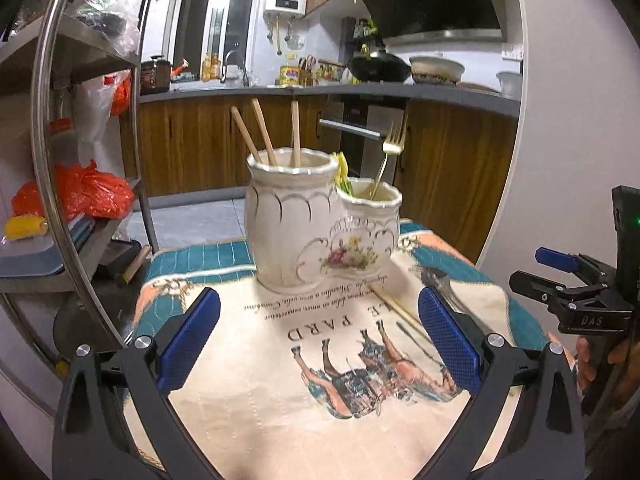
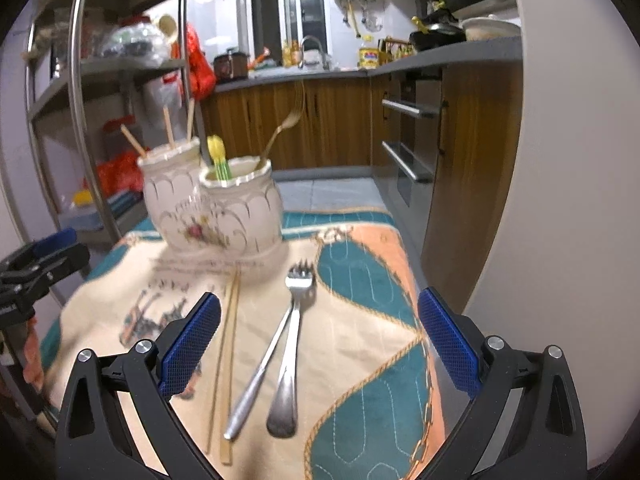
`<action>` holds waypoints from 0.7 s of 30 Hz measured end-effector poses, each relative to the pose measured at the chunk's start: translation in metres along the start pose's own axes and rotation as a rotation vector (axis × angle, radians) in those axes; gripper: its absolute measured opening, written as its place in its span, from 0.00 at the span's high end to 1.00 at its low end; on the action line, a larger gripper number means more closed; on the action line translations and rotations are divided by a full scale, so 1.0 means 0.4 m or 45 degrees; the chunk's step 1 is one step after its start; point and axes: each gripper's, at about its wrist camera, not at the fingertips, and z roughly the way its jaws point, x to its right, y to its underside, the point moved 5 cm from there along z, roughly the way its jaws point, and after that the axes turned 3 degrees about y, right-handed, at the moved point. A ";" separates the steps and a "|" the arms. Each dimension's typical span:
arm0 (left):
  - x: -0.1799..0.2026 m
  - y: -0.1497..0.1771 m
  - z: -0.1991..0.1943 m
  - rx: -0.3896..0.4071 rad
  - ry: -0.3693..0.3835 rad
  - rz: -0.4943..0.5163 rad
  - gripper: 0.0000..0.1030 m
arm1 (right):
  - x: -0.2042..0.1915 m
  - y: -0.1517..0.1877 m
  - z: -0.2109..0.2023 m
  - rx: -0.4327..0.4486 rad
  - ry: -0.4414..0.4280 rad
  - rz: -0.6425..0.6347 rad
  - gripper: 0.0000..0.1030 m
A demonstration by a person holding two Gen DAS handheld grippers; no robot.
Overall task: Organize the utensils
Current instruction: 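Open both tools and withdraw them back over the loose utensils, then grasp the silver fork with the right tool while the left tool grasps a chopstick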
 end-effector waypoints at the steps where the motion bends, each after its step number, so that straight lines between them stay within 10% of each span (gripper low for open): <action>1: 0.003 0.006 0.007 -0.010 0.001 0.004 0.05 | -0.002 0.006 0.006 -0.012 0.008 -0.009 0.05; 12: 0.011 0.039 0.047 -0.091 0.013 0.016 0.05 | -0.015 0.038 0.093 -0.168 0.011 -0.047 0.08; 21: 0.018 0.045 0.065 -0.137 -0.004 0.014 0.05 | -0.026 0.026 0.188 -0.325 -0.087 0.004 0.58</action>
